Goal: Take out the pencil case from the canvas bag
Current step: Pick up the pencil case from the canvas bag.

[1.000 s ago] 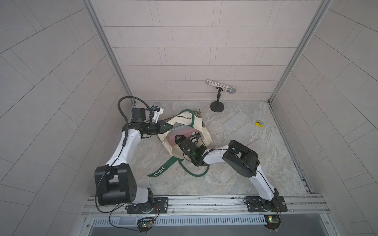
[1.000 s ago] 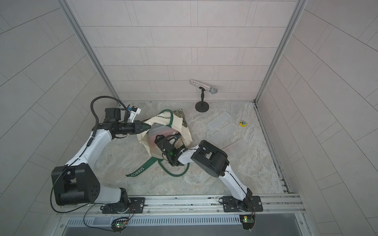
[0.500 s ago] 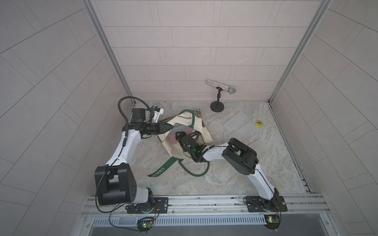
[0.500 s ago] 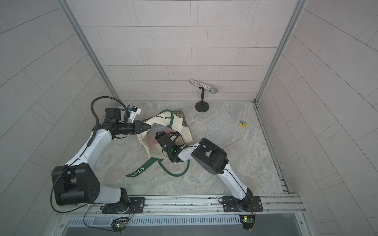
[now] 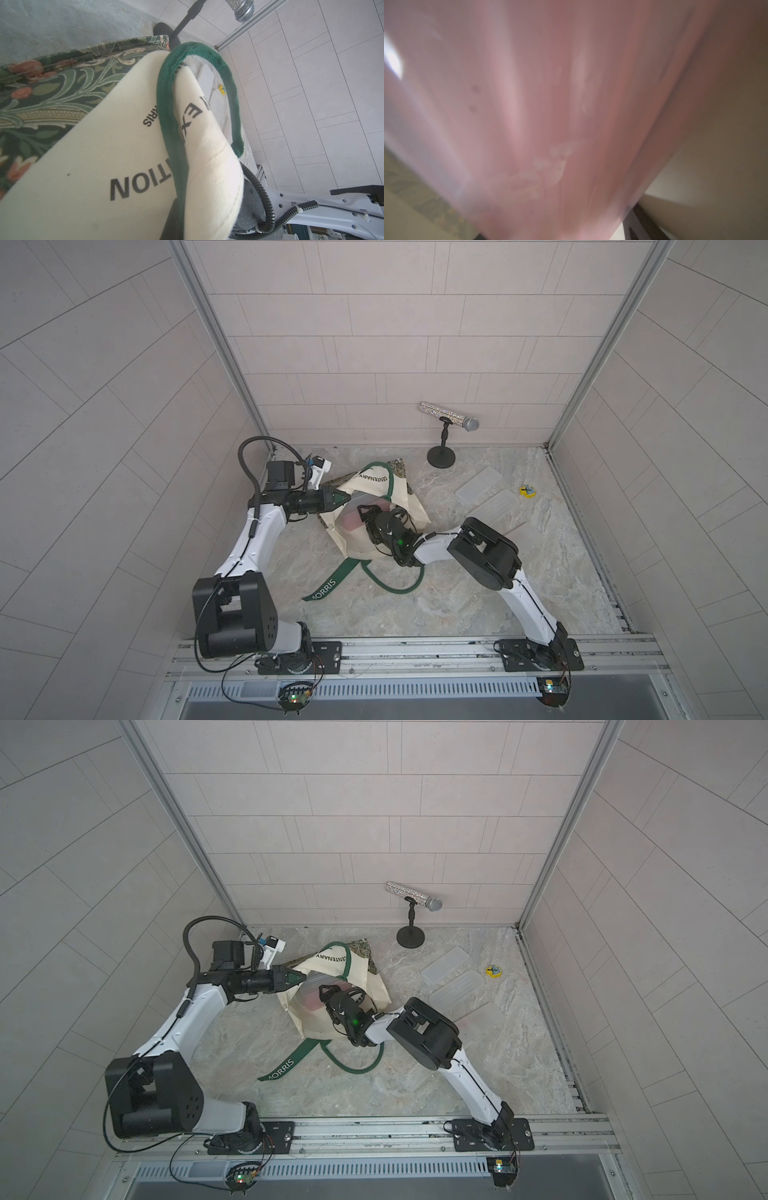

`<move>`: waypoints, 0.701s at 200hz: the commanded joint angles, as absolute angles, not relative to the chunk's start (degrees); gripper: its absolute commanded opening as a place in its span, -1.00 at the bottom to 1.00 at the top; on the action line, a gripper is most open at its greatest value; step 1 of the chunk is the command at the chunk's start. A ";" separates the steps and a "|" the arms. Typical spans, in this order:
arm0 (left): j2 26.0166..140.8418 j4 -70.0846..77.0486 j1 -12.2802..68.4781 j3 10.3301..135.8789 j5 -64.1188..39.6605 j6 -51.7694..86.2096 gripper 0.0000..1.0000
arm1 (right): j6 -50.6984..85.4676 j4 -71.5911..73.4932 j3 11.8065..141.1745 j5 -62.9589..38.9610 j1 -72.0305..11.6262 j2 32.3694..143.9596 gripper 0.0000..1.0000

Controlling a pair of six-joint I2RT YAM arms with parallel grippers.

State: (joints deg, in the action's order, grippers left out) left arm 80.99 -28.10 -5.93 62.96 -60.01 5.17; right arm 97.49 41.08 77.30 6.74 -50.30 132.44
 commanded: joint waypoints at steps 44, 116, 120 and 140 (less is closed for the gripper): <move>79.18 -26.98 -5.54 62.98 -66.12 5.09 -1.00 | 85.95 35.10 72.57 4.95 -49.30 128.91 0.27; 79.14 -26.72 -5.49 62.82 -65.24 4.99 -1.00 | 75.89 34.61 68.40 1.77 -50.43 122.84 0.26; 79.14 -26.71 -5.46 62.79 -65.24 4.90 -1.00 | 75.51 34.69 68.17 1.61 -50.54 122.58 0.27; 78.95 -26.72 -5.52 62.72 -64.79 4.76 -1.00 | 73.24 35.00 67.05 0.77 -51.15 121.18 0.27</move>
